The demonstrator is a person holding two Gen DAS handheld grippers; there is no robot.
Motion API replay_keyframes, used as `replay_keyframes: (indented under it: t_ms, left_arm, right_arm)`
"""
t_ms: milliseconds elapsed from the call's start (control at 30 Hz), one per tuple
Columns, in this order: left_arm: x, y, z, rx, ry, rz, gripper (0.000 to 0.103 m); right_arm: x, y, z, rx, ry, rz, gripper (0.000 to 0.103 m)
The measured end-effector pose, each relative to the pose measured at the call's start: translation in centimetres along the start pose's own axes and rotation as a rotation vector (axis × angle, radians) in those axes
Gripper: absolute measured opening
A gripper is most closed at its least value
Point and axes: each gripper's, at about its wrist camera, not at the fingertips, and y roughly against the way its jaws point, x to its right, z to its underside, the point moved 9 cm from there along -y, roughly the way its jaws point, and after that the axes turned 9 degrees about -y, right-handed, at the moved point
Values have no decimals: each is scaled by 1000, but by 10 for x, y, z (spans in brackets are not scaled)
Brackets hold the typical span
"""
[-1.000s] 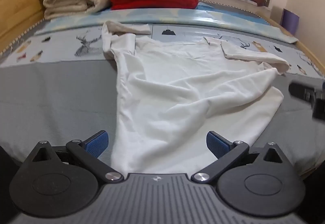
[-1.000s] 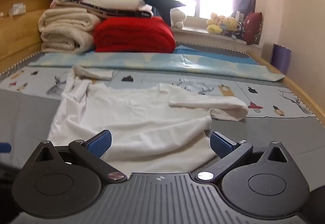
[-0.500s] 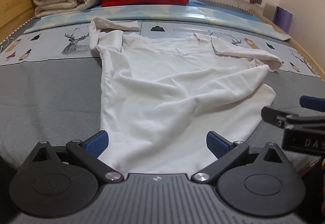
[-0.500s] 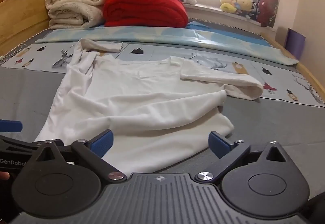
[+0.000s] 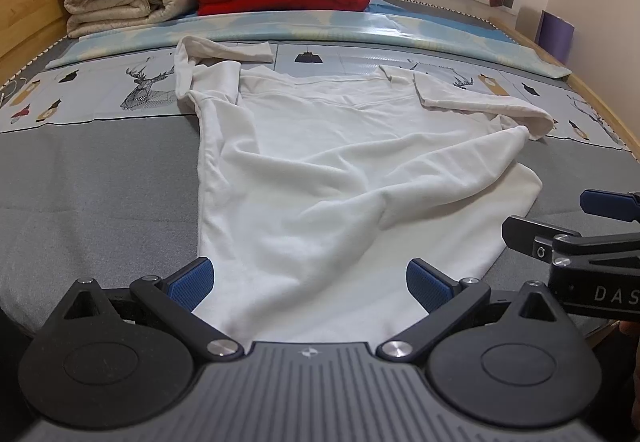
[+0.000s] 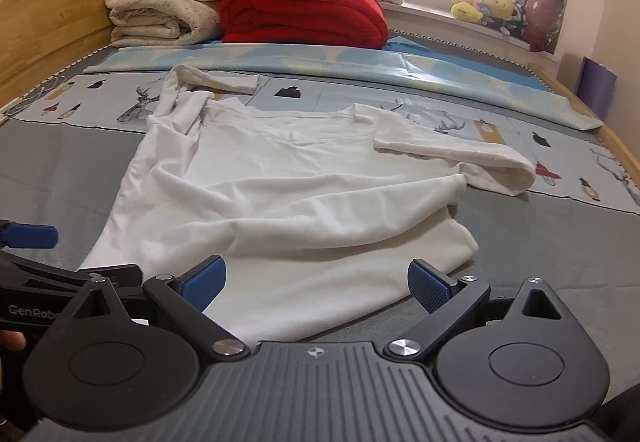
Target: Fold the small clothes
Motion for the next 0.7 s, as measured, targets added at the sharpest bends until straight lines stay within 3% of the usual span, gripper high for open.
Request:
replay_keyframes:
  t_ms: [433, 700]
  left_arm:
    - [4, 8, -5, 44, -24, -24, 102]
    - [1, 6, -5, 39, -13, -27, 102]
  right_arm:
    - [-1, 4, -4, 48, 2, 4, 84]
    - [-5, 8, -8, 78, 14, -13, 84]
